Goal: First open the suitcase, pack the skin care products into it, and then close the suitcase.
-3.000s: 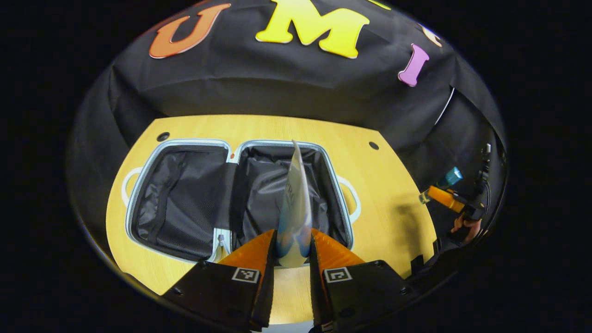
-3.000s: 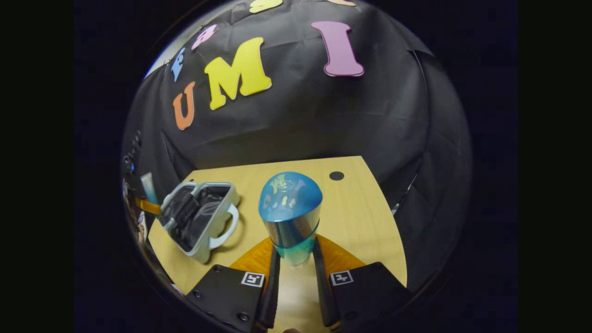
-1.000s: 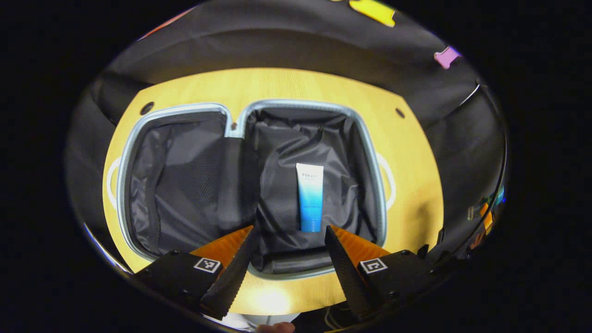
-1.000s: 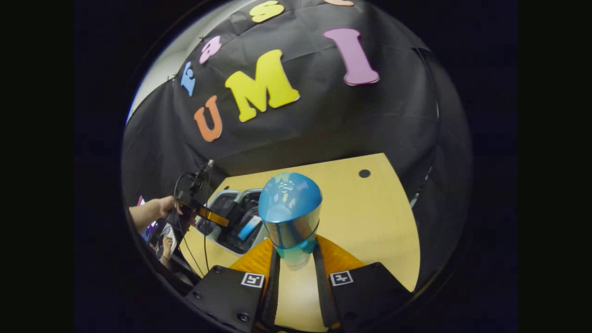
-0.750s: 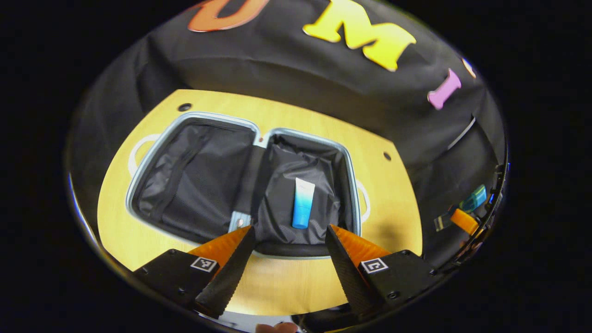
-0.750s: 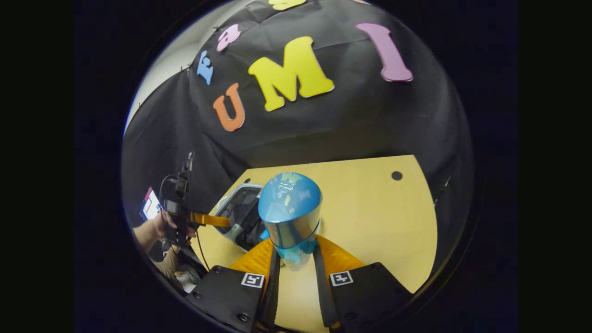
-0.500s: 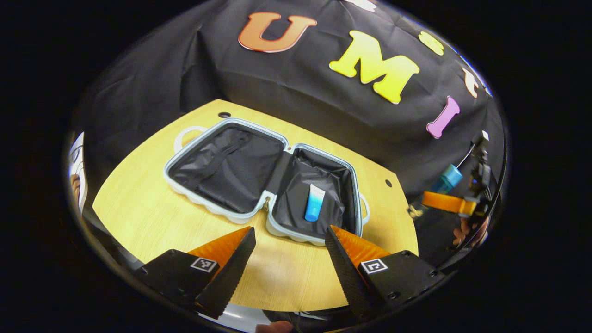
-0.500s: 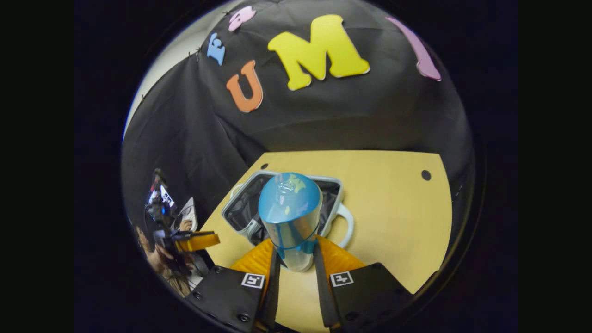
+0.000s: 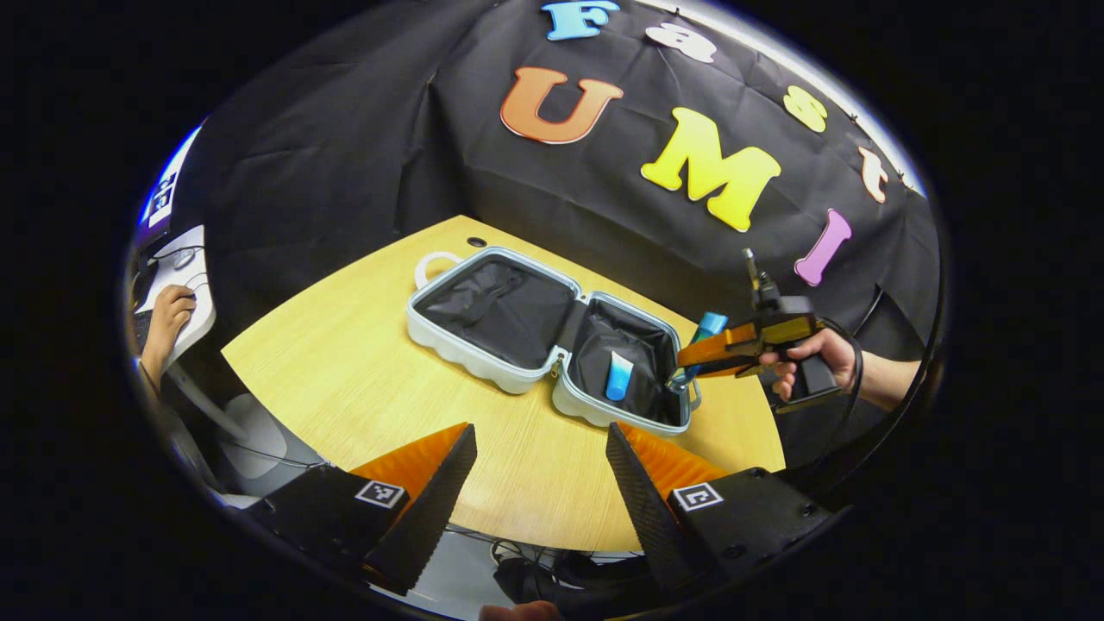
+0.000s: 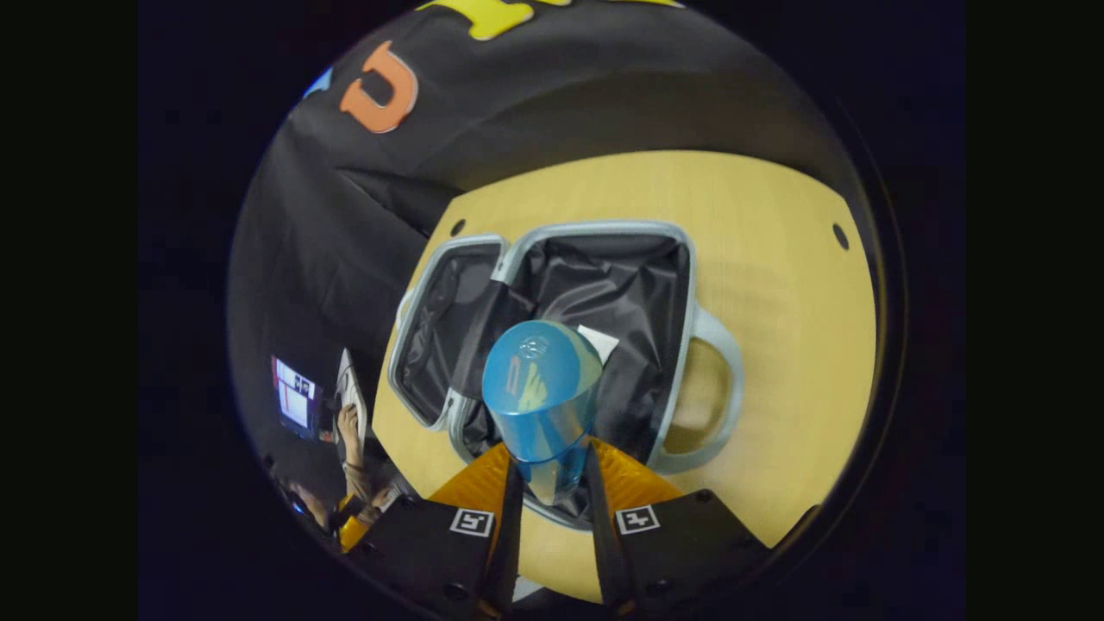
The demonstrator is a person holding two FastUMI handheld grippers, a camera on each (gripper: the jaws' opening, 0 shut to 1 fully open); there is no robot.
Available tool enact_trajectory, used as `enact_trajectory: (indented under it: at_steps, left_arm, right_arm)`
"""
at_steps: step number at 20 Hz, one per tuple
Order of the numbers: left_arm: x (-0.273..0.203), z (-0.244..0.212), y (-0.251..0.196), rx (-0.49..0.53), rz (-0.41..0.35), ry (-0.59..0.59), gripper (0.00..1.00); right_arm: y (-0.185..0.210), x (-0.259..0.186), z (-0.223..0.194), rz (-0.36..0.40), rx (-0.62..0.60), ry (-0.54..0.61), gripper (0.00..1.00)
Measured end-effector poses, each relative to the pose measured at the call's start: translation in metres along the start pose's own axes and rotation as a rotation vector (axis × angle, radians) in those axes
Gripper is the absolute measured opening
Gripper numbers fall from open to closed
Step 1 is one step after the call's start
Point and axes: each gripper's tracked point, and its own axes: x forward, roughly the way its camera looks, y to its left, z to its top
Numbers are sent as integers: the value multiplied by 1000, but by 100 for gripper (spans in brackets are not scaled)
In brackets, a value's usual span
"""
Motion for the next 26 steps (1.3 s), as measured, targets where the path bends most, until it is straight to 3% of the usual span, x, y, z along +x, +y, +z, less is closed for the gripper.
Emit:
enact_trajectory:
  at_steps: [4, 9, 19, 26]
  left_arm:
    - [-10, -7, 19, 1, 43, 3, 97]
    - [-20, -19, 33, -87, 52, 16, 97]
    - [-29, -7, 45, -73, 83, -2, 97]
    - [-31, 2, 45, -68, 73, -21, 96]
  right_arm:
    - [-10, 29, 1, -52, 84, 53, 32]
    - [-35, 53, 1, -137, 161, 94, 35]
    - [-42, 79, 6, -217, 316, 69, 35]
    - [-51, 86, 2, -297, 266, 61, 39]
